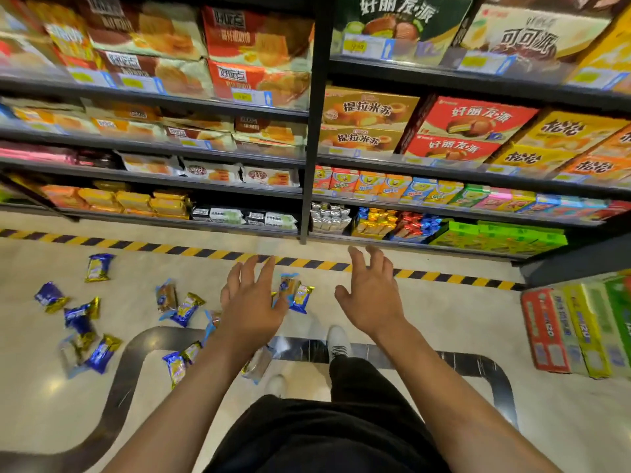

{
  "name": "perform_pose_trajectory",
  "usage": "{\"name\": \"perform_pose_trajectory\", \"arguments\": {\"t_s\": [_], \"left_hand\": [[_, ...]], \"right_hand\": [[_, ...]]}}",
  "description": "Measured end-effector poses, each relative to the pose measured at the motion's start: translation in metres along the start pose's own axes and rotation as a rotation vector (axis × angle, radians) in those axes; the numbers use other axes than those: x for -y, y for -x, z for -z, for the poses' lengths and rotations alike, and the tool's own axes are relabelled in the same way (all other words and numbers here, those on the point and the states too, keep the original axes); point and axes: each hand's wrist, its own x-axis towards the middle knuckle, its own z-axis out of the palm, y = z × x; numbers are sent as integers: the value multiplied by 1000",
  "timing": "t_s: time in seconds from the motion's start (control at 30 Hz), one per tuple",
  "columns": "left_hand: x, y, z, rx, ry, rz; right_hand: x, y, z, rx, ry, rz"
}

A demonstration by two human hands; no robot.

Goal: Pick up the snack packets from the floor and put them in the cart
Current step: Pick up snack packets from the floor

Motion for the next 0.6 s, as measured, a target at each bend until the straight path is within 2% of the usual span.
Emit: {"name": "perform_pose_trajectory", "arguments": {"t_s": [0.13, 0.33, 0.47, 0.6], "left_hand": [[-26, -17, -13, -3, -78, 100], [-49, -45, -48, 42, 0, 217], [-37, -62, -76, 92, 55, 272], [-1, -103, -123, 104, 63, 285]], "right_hand": [[-17, -43, -5, 22, -12, 101], [-28, -92, -39, 204, -72, 171], [-28, -112, -76, 246, -147, 170], [-40, -142, -148, 220, -211, 59]]}}
